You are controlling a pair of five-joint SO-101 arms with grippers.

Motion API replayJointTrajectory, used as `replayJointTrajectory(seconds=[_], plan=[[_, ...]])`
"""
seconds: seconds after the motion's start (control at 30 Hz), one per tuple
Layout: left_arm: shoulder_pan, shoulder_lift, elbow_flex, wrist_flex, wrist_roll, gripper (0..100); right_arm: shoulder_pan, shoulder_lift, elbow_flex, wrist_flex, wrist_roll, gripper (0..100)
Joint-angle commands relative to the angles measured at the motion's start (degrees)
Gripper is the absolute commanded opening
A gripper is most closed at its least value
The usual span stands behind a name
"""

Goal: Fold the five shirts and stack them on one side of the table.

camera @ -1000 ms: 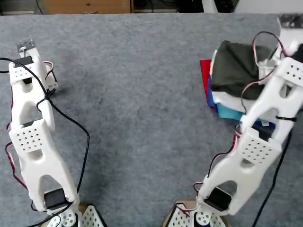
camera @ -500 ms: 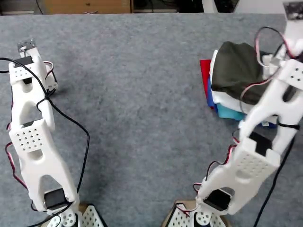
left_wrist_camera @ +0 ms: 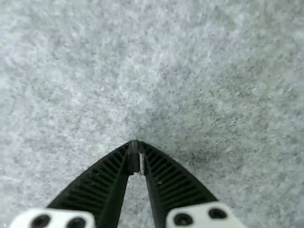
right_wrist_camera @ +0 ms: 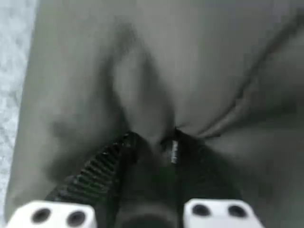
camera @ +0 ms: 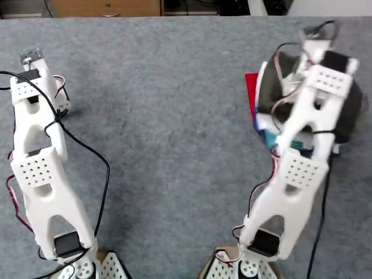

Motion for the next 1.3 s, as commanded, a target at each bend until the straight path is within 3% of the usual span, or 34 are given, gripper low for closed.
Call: replayJointTrajectory(seconds=[0.0,0.17,0.4,0.73,1.0,1.2,1.27], plan=[[-0.53,-0.48,-0.35,-0.53,0.53,2,-4.35,2.15,-2.24,3.87,-1.93,6.8],[-0.53,-0.48,-0.35,-0.79,0.53,2,-1.8,-1.45,-13.41,4.66,-6.86,1.9],[-0.53,-0.48,-0.35,-0.62,0.53,2,6.55,-5.76,-27.74,3.52,-4.84,1.9],[-0.44,-0.48,-0.35,-0.53,0.53,2,13.93,4.35,-28.44,0.44,-2.2,1.9],[-0.35,-0.48,-0.35,-0.53,0.53,2,5.41,4.18,-37.76,4.75,-2.2,1.9],[-0.35,-0.48,-0.35,-0.88,0.53,2,-4.53,-4.79,-31.16,4.75,-1.93,2.3],[-0.35,-0.48,-0.44,-0.88,0.53,2,-6.73,-7.69,-25.27,4.75,-1.93,8.0]])
